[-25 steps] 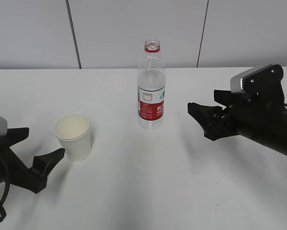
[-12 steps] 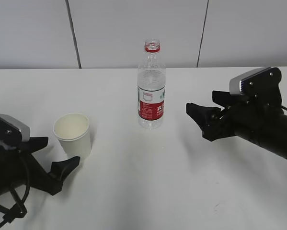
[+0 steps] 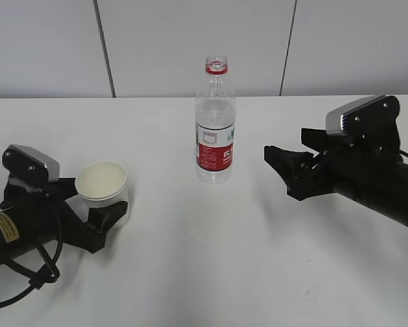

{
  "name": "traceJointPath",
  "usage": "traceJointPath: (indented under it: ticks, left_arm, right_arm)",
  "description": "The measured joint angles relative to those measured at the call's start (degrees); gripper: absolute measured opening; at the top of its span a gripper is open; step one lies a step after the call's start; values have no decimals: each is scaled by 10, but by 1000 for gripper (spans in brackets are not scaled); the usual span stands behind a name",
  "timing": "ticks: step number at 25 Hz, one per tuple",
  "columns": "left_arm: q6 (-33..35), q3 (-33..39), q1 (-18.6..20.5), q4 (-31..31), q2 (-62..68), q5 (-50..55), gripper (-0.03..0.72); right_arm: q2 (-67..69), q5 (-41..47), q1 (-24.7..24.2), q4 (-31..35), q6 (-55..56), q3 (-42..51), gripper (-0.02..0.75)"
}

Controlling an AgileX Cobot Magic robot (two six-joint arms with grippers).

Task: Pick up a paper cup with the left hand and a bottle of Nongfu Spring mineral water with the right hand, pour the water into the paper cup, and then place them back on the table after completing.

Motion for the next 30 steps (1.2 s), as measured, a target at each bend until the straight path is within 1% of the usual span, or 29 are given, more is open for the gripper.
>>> traceJointPath:
  ticks: [7,10,13,15,17,21,23,27,30]
  left_arm:
    - [-4,-31,0,17,35,0,590]
    - [-4,-36,0,17,42,0,564]
    - [-4,-36,0,17,43,0,514]
    - [-4,-36,0,17,43,0,478]
    - [-4,-36,0,17,43,0,451]
    - [-4,-36,0,17,43,0,435]
    - [-4,-36,0,17,43,0,434]
    - [-4,-36,0,17,43,-1,434]
    - [-4,-36,0,17,43,-1,433]
  right_arm:
    - [0,-1,0,0,0,-1,587]
    - [8,-2,0,0,0,-8,587]
    - [37,-5,0,0,0,-23,587]
    - [64,-28,0,0,0,-33,587]
    - [97,-69,0,-1,0,-46,587]
    - [164,-107,0,-28,-13,-87,587]
    - [195,-124,0,-34,-15,-106,600]
    - [237,-136,0,-38,-16,-142,654]
    - [256,-138,0,-42,-16,-169,669]
